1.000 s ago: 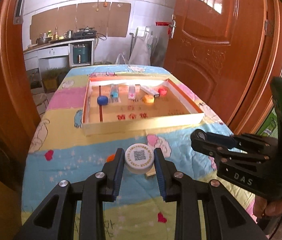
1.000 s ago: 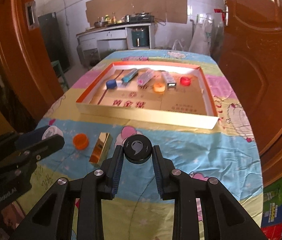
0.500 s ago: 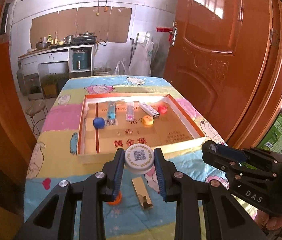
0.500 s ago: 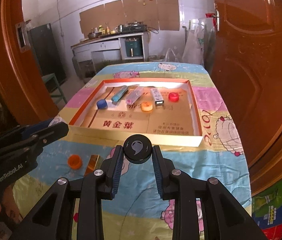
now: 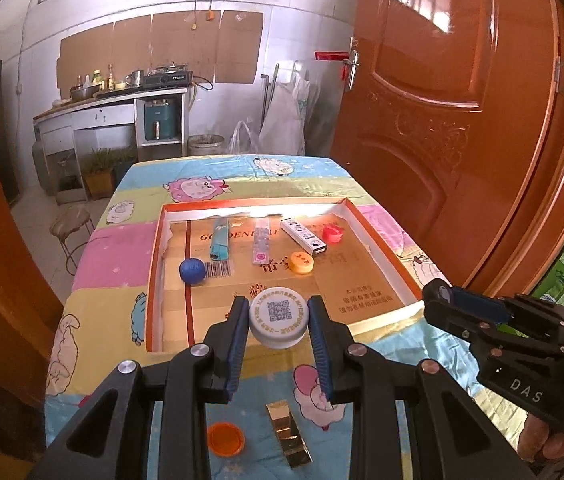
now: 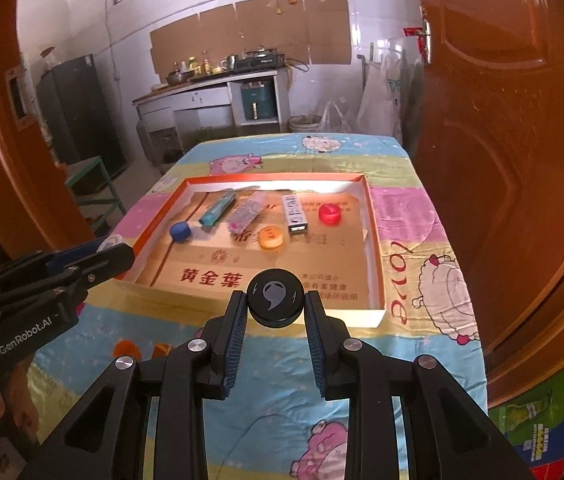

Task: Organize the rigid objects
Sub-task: 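Carry the white cap and black cap toward the tray, then lower the white cap with the left tool while the right tool lowers the black cap, then open both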

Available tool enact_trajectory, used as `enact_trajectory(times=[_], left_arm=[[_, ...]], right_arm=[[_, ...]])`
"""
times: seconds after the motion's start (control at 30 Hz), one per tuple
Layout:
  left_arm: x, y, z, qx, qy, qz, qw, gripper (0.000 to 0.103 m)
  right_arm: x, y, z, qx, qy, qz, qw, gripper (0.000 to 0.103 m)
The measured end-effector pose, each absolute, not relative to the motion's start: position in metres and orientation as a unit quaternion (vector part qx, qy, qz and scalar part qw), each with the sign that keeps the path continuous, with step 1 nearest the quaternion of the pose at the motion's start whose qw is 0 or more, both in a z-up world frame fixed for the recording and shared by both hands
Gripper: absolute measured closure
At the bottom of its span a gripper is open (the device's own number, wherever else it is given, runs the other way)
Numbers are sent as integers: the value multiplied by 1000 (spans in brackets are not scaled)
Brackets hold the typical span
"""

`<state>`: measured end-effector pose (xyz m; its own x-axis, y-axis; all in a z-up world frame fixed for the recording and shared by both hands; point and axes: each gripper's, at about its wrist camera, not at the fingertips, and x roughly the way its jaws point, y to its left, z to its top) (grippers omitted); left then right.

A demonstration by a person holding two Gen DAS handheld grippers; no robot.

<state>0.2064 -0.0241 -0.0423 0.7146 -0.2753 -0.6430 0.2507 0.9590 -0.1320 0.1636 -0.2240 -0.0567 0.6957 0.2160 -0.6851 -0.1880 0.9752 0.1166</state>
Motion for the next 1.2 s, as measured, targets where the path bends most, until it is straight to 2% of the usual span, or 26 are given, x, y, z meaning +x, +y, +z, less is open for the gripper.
enact_trajectory(times=[1.2], left_arm=[[292, -30, -87, -7, 411, -116, 904, 72]], right_arm=[[255, -237, -99, 38, 417, 121, 900, 73]])
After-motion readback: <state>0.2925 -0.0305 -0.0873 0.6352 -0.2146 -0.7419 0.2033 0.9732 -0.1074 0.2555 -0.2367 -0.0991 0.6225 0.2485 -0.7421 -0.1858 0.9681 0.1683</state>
